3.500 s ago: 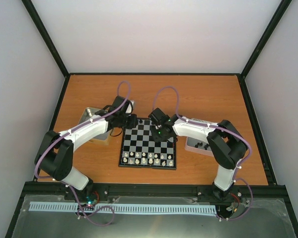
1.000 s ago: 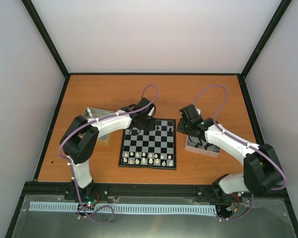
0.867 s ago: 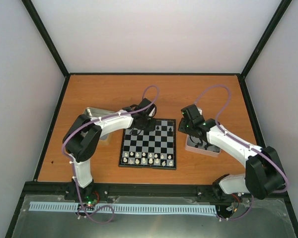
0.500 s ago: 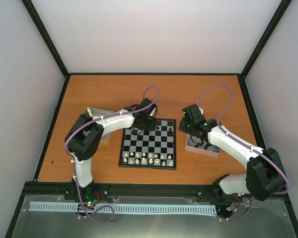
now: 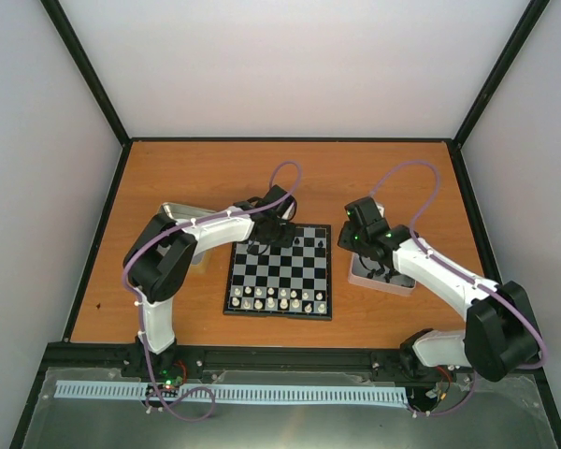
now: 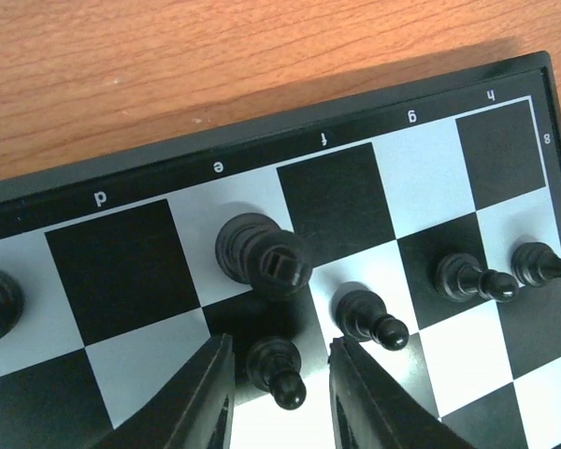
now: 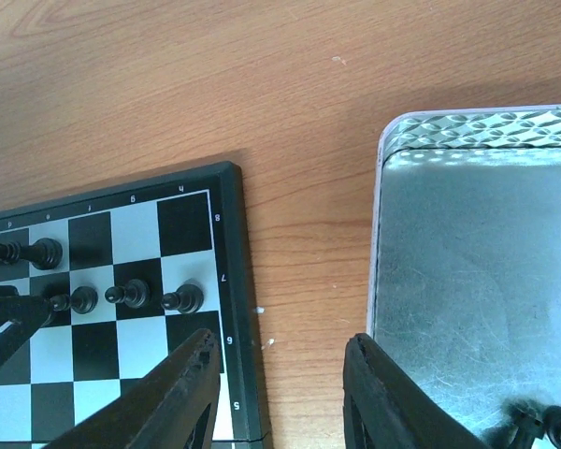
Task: Set up the chess pieces on the board
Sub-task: Place the chess piece on the chessboard, then pick up the chess piece from the storage box.
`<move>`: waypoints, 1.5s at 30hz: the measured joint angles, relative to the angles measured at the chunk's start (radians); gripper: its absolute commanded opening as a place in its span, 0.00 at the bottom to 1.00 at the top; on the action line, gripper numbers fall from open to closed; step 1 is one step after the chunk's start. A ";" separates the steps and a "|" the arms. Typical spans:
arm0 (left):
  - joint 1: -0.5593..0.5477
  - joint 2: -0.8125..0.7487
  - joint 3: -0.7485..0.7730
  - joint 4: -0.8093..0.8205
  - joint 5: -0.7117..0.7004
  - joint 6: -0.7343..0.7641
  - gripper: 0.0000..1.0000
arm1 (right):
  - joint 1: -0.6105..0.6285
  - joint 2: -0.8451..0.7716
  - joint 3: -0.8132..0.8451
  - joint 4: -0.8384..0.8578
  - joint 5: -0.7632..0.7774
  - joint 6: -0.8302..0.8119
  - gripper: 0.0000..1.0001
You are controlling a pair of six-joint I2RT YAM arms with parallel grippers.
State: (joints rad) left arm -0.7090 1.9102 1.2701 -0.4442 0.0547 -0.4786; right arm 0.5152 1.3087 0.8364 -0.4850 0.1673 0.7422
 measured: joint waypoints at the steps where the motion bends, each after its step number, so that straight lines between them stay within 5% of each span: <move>1: 0.000 -0.002 0.000 0.000 0.000 0.000 0.33 | -0.001 -0.001 0.000 -0.001 0.000 0.000 0.38; 23: 0.000 -0.635 -0.334 0.201 -0.124 0.086 0.50 | -0.273 -0.104 -0.171 -0.171 0.134 0.038 0.47; 45: 0.000 -0.649 -0.359 0.265 -0.109 0.098 0.51 | -0.331 0.092 -0.193 0.015 0.123 0.220 0.36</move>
State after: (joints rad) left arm -0.7090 1.2617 0.9115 -0.1791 -0.0544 -0.3809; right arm 0.1844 1.4002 0.6430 -0.4702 0.2905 0.9627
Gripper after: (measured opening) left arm 0.510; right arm 0.365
